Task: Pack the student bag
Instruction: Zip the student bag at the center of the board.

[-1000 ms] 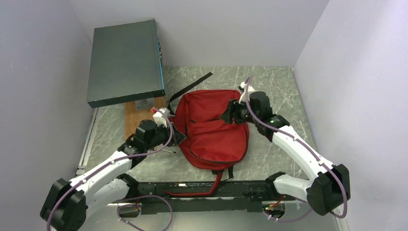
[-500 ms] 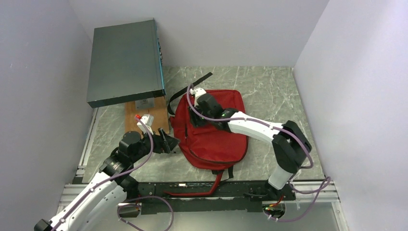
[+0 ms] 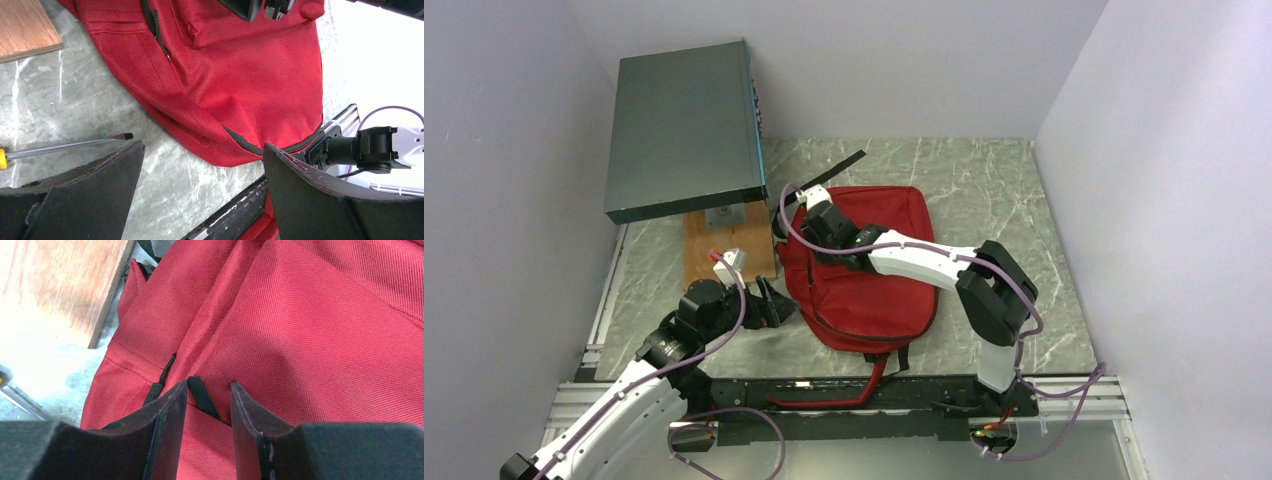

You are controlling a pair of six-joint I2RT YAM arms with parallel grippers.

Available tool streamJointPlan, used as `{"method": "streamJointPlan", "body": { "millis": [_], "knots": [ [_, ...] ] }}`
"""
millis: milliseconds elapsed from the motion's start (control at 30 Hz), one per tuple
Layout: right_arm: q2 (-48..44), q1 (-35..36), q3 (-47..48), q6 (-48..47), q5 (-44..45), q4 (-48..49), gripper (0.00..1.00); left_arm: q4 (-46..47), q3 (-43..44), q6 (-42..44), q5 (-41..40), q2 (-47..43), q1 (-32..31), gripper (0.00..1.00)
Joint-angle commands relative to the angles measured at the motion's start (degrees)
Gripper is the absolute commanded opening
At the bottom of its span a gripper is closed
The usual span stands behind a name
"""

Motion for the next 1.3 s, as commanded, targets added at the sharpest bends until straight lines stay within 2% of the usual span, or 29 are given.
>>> {"method": "streamJointPlan", "body": {
  "millis": [0,233,367,567,700,867,1067,1267],
  "knots": [
    [1.8,1.7,2.6,-1.6,4.7,-0.5,0.39,3.8,0.3,-1.0,1.7,0.7,0.0,0.94],
    [5.0,3.9,4.7,-3.4,10.4,-1.9,0.37,3.2,0.0,-0.7,1.6,0.4,0.1,0.95],
    [6.4,5.0,5.8,-3.5,15.8,-3.1,0.25,3.3,-0.1,-0.8,1.6,0.7,0.0,0.95],
    [6.1,5.1,5.3,-3.0,18.9,-2.9,0.23,3.7,-0.2,-1.0,1.7,1.2,0.1,0.95],
    [3.5,5.1,4.3,-1.7,18.7,-2.6,0.09,4.0,-0.1,-1.6,1.5,2.2,0.1,0.95],
    [-3.3,4.8,2.5,0.7,14.5,-2.7,0.00,10.7,-0.3,-4.7,2.7,5.5,0.0,0.94],
    [-10.2,0.5,-3.1,6.9,1.6,0.2,0.00,20.6,3.6,-5.2,6.0,17.8,0.0,0.93],
    [-13.9,-7.4,-9.3,12.9,-12.1,5.7,0.00,24.8,11.0,-2.8,8.4,31.3,0.0,0.91]
  ]
}}
